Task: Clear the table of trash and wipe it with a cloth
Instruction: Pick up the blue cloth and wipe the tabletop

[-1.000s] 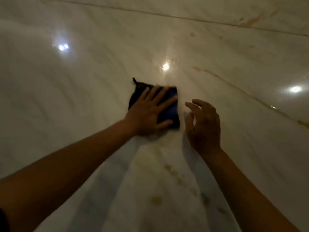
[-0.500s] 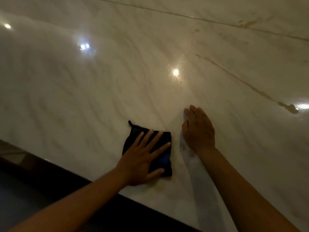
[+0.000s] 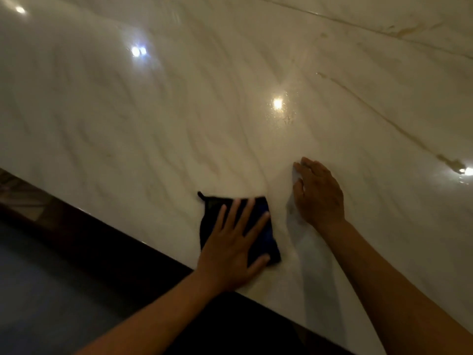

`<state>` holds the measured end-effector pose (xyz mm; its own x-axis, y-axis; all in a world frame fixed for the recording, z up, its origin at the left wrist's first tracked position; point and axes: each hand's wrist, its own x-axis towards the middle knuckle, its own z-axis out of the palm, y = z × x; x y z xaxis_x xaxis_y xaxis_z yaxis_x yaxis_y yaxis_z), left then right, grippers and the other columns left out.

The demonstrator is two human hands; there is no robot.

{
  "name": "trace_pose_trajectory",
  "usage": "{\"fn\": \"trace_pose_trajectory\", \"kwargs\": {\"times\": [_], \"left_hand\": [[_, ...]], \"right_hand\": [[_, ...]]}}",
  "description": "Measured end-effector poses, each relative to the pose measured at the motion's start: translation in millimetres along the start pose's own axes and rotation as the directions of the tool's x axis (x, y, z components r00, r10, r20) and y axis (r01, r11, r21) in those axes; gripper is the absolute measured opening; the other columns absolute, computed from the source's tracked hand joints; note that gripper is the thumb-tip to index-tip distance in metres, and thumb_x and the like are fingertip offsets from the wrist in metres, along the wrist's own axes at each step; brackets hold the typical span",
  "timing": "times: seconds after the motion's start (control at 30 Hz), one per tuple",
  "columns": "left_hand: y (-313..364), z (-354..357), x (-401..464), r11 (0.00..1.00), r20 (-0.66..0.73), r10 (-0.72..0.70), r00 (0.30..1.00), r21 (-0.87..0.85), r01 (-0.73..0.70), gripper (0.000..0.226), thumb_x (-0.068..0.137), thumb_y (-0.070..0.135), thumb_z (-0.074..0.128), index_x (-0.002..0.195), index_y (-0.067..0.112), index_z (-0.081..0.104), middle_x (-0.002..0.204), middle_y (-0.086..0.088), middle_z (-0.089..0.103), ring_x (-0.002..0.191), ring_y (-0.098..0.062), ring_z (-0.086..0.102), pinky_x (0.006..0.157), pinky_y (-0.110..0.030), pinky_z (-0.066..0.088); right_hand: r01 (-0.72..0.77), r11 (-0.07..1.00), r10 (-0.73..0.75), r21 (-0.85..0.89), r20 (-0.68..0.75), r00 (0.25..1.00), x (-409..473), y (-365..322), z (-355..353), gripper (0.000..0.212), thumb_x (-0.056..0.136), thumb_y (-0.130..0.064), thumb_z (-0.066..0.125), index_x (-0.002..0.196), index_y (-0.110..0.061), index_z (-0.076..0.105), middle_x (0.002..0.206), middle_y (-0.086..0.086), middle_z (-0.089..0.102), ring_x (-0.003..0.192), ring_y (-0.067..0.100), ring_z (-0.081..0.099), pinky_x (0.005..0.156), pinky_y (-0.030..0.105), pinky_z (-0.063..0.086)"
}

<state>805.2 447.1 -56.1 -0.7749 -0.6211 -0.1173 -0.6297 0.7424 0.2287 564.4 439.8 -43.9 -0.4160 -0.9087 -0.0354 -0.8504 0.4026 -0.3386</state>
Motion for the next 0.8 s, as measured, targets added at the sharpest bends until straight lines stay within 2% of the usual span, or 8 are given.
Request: {"fn": "trace_pose_trajectory", "kwargs": {"times": [0.1, 0.13, 0.2, 0.27, 0.33, 0.47, 0.67, 0.8], "left_hand": [[-25, -1, 4, 0.992, 0.000, 0.116, 0.993, 0.053, -0.116, 0.081, 0.091, 0.071, 0.038, 0.159, 0.033, 0.016, 0.167, -0.007, 0.005, 0.153, -0.034, 0.002, 0.121, -0.057, 0.010], [-42, -3, 18, 0.994, -0.023, 0.086, 0.996, 0.067, -0.084, 0.079, 0.090, 0.071, 0.038, 0.158, 0.033, 0.021, 0.167, -0.008, 0.011, 0.153, -0.036, 0.008, 0.120, -0.058, 0.013], [-81, -13, 51, 0.989, -0.071, -0.129, 0.989, 0.068, 0.134, 0.079, 0.090, 0.073, 0.033, 0.157, 0.031, 0.026, 0.165, -0.011, 0.017, 0.150, -0.039, 0.017, 0.117, -0.060, 0.017], [-111, -22, 71, 0.931, -0.061, -0.354, 0.933, 0.075, 0.358, 0.082, 0.090, 0.074, 0.024, 0.159, 0.031, 0.015, 0.166, -0.011, 0.009, 0.150, -0.038, 0.010, 0.120, -0.058, 0.009], [-113, -22, 77, 0.884, -0.078, -0.457, 0.886, 0.070, 0.462, 0.082, 0.092, 0.073, 0.019, 0.160, 0.029, 0.004, 0.167, -0.009, -0.003, 0.152, -0.036, 0.000, 0.122, -0.054, 0.001], [-48, -5, 50, 0.871, -0.109, -0.488, 0.866, 0.006, 0.492, 0.082, 0.094, 0.070, 0.023, 0.160, 0.026, 0.002, 0.167, -0.011, -0.007, 0.152, -0.038, -0.004, 0.121, -0.056, 0.000], [117, 32, -9, 0.907, -0.056, -0.421, 0.905, -0.047, 0.418, 0.083, 0.092, 0.069, 0.033, 0.159, 0.032, 0.002, 0.167, -0.007, -0.011, 0.152, -0.034, -0.014, 0.122, -0.057, 0.002], [115, 34, 2, 0.911, -0.055, -0.412, 0.910, 0.001, 0.412, 0.081, 0.091, 0.072, 0.032, 0.159, 0.034, 0.011, 0.168, -0.006, 0.001, 0.153, -0.035, -0.001, 0.120, -0.058, 0.009]], "right_hand": [[0.014, 1.000, -0.014, -0.019, -0.010, 1.000, 3, 2, -1, 0.050, 0.091, -0.025, 0.038, 0.136, -0.013, 0.057, 0.145, 0.008, 0.051, 0.134, 0.026, 0.045, 0.110, 0.038, 0.036], [0.018, 1.000, -0.019, -0.024, -0.026, 1.000, 4, 3, 0, 0.047, 0.092, -0.023, 0.041, 0.134, -0.013, 0.059, 0.143, 0.008, 0.053, 0.132, 0.027, 0.046, 0.109, 0.038, 0.037], [0.024, 1.000, -0.025, -0.021, -0.046, 0.999, 5, 2, 1, 0.043, 0.092, -0.020, 0.045, 0.131, -0.013, 0.061, 0.141, 0.009, 0.055, 0.129, 0.028, 0.048, 0.106, 0.039, 0.039], [0.026, 1.000, -0.027, -0.007, -0.051, 0.998, 3, 1, 1, 0.045, 0.090, -0.021, 0.042, 0.130, -0.012, 0.062, 0.139, 0.009, 0.055, 0.128, 0.029, 0.049, 0.105, 0.041, 0.040], [0.037, 0.999, -0.037, 0.004, -0.060, 0.998, 3, 2, 1, 0.047, 0.088, -0.023, 0.041, 0.129, -0.012, 0.063, 0.139, 0.009, 0.056, 0.127, 0.031, 0.050, 0.104, 0.043, 0.041], [0.100, 0.995, -0.101, -0.010, -0.036, 0.994, 1, 9, -1, 0.052, 0.089, -0.028, 0.034, 0.131, -0.014, 0.061, 0.140, 0.009, 0.055, 0.128, 0.030, 0.050, 0.103, 0.043, 0.041], [0.291, 0.953, -0.299, 0.080, 0.116, 0.947, -6, 42, -18, 0.047, 0.095, -0.027, 0.037, 0.139, -0.017, 0.053, 0.147, 0.006, 0.048, 0.137, 0.025, 0.040, 0.113, 0.043, 0.034], [0.374, 0.925, -0.379, 0.065, 0.093, 0.921, -28, 95, -50, 0.039, 0.098, -0.021, 0.049, 0.136, -0.019, 0.055, 0.144, 0.004, 0.050, 0.135, 0.024, 0.042, 0.107, 0.044, 0.041]]}}
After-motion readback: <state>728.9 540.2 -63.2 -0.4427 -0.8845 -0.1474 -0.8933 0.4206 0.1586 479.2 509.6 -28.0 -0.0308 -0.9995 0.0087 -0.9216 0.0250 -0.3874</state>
